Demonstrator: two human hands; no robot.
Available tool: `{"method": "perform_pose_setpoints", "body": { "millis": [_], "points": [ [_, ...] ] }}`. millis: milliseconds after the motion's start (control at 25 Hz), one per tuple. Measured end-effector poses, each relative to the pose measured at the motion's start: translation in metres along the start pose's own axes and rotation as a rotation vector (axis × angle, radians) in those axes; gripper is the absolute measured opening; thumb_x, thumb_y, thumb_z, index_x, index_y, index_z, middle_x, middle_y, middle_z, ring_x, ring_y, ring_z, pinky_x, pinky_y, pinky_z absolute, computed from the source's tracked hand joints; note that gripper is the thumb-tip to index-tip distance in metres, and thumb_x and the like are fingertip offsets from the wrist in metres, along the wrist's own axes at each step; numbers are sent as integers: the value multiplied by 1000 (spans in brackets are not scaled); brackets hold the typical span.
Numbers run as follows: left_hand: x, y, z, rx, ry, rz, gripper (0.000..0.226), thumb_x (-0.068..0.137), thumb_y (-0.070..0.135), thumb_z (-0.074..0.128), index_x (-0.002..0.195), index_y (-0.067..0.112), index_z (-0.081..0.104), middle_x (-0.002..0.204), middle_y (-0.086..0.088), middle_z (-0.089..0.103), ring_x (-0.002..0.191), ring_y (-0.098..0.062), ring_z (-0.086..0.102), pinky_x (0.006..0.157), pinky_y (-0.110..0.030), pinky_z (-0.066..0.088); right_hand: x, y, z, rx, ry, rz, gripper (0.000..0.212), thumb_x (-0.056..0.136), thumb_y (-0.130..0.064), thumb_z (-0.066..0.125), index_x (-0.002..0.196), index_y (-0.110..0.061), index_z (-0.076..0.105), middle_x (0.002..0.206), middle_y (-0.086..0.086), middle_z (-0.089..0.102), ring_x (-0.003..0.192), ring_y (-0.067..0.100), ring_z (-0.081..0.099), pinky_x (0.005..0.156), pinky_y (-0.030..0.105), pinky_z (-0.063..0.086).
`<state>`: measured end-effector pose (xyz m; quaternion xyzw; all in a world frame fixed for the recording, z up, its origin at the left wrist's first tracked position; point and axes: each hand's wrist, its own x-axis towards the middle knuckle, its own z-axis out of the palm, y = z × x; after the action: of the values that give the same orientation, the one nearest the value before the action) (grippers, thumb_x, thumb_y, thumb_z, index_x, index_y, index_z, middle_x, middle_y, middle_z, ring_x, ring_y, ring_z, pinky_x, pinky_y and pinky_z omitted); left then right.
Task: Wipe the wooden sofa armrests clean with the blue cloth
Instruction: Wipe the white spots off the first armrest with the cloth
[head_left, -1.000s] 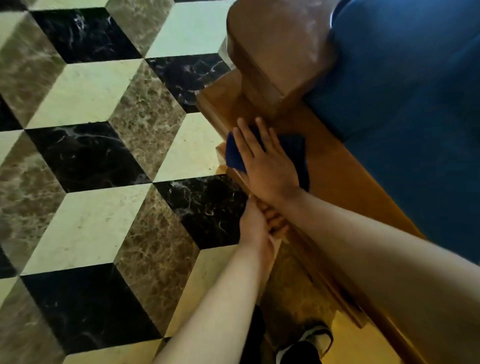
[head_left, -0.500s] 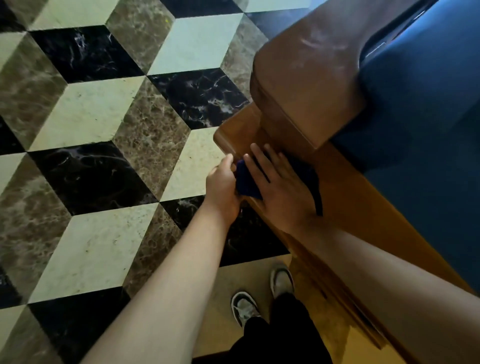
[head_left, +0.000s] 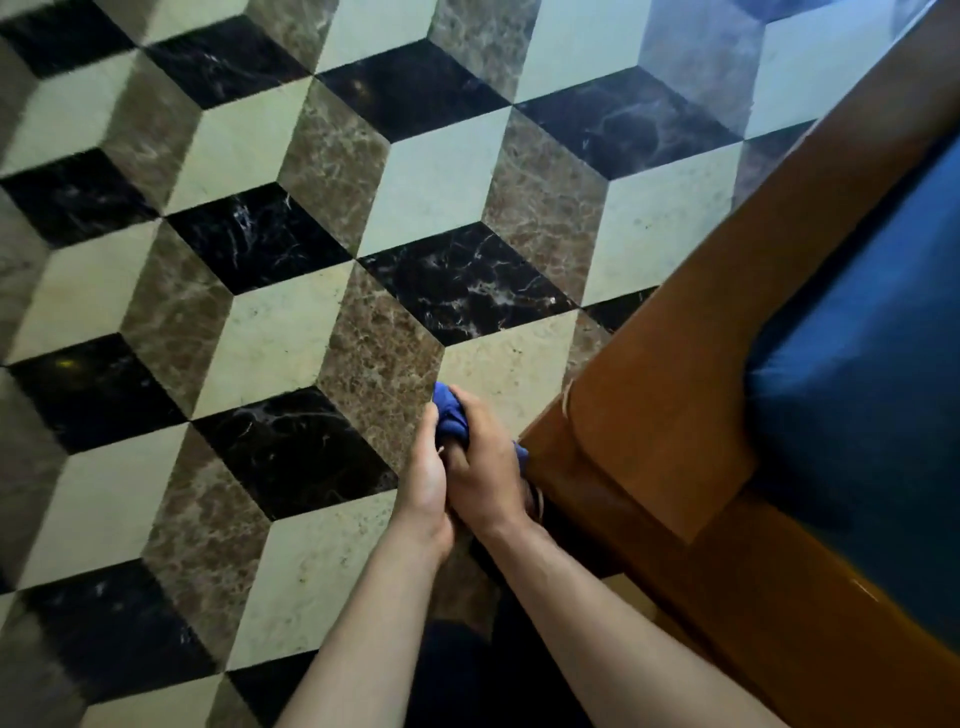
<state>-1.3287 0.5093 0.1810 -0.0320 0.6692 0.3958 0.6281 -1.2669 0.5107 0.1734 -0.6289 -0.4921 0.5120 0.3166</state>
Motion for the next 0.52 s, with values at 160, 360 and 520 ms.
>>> {"method": "perform_pose_setpoints", "body": {
  "millis": [160, 360, 520],
  "points": [
    [-11, 85, 19, 21, -77, -6, 51, 101, 49, 49, 134, 12, 65, 130, -21, 69, 120, -34, 67, 95, -47, 57, 56, -67, 1, -14, -74, 15, 46, 91, -6, 60, 136, -14, 60, 129, 4, 66, 120, 15, 60, 104, 24, 44],
    [31, 195, 69, 222, -148, 9, 36, 103, 37, 53, 120, 12, 72, 103, -11, 74, 85, -25, 72, 74, -35, 57, 179, -127, -15, -66, -59, 65, 42, 85, 1, 56, 121, -15, 69, 109, 0, 71, 101, 15, 65, 84, 17, 44],
    [91, 265, 120, 384, -292, 79, 17, 101, 12, 58, 110, 6, 71, 93, -13, 75, 78, -24, 73, 67, -34, 58, 263, -159, -38, 19, 102, 154, 29, 92, -5, 57, 117, -13, 70, 103, -3, 73, 94, 9, 65, 83, 14, 45]
  ]
}}
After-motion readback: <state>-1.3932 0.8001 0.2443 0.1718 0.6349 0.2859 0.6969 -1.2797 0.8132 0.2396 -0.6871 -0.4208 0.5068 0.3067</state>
